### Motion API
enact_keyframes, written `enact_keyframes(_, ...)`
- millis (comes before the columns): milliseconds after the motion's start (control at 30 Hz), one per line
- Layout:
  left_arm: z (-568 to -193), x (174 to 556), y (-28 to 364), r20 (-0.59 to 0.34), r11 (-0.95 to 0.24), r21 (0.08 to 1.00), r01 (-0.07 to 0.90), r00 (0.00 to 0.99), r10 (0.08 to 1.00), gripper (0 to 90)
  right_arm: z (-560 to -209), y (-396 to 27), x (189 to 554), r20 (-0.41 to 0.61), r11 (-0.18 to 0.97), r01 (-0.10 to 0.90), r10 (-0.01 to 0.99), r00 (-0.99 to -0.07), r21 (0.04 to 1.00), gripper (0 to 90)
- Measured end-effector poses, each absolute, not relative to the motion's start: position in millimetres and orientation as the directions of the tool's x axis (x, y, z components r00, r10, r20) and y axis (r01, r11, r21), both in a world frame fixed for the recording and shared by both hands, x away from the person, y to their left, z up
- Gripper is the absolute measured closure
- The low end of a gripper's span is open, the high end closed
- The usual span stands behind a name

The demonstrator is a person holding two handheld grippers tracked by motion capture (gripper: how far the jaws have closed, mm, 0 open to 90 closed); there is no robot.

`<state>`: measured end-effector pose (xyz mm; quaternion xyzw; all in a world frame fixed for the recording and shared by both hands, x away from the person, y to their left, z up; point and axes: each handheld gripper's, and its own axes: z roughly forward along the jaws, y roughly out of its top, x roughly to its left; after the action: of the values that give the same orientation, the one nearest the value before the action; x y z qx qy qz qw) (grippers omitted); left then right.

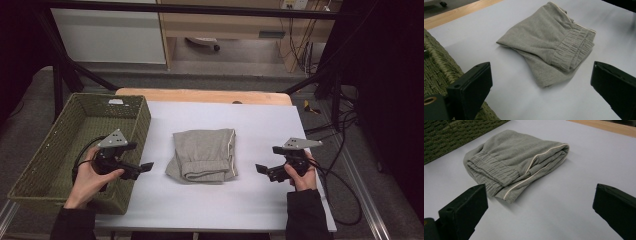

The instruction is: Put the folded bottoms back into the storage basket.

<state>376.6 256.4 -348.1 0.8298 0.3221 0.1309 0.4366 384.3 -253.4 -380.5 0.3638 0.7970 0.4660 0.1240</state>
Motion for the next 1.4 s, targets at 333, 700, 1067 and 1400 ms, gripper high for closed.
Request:
enact_keyframes(333,-347,377,256,-0.058,-0.412,0.810,0.418,0.756,0.652,3.5,-381,-254,384,0.142,0.301,0.467,0.698,-0.702,0.831,0.6)
enact_keyframes(700,-342,379,257,-0.052,-0.396,0.819,0.414,0.742,0.668,3.5,-380,-255,384,0.144,0.298,0.464,0.695,-0.705,0.834,0.6)
enact_keyframes(1067,-336,382,259,-0.054,-0.373,0.831,0.414,0.725,0.686,3.5,-380,-256,383,0.142,0.298,0.465,0.698,-0.702,0.833,0.6)
enact_keyframes(1400,-327,385,255,-0.056,-0.355,0.836,0.418,0.709,0.703,3.6,-380,-256,383,0.144,0.294,0.465,0.699,-0.701,0.835,0.6)
